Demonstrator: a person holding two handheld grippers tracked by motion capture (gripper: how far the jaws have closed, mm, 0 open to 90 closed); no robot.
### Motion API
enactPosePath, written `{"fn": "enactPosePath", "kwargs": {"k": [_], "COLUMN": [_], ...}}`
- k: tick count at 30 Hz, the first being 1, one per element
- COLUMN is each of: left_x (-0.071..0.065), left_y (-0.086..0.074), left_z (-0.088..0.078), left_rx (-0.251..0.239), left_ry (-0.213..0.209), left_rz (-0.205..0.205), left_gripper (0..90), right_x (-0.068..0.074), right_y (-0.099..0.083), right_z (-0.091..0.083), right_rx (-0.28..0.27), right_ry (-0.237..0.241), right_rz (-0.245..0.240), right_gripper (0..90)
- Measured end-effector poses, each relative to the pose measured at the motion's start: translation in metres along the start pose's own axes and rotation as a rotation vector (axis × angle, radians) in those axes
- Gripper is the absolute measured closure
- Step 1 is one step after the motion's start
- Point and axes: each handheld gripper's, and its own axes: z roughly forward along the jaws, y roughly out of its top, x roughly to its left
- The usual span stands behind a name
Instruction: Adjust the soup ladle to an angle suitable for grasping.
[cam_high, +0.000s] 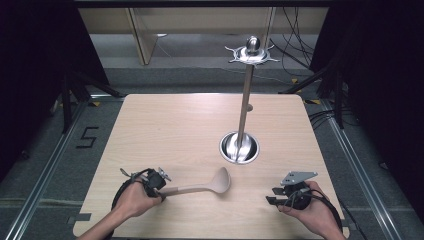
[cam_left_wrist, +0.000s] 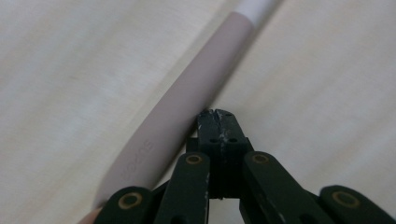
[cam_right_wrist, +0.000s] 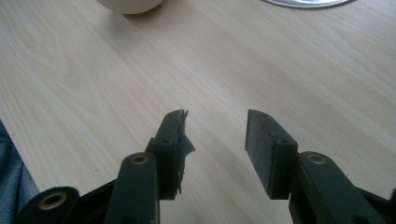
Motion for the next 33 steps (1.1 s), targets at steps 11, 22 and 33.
{"fn": "enactPosePath", "kwargs": {"k": [11, 22, 33], "left_x": [0.043, 0.062, 0.065], "left_y": [0.047, 0.091, 0.081], "left_z": [0.01, 0.025, 0.019], "left_rx": [-0.013, -0.057, -0.229], "left_ry": [0.061, 0.068, -0.003], "left_rz": [-0.095, -0.193, -0.419], "left_gripper": [89.5, 89.3, 64.0], "right_x": [0.001, 0.002, 0.0], "right_y": [0.0, -0.001, -0.006], "right_z": [0.0, 0.001, -0.001], "right_rx": [0.001, -0.012, -0.042], "right_ry": [0.006, 0.003, 0.015], "right_rz": [0.021, 0.031, 0.074], "right_gripper": [57.5, 56.9, 55.4]}}
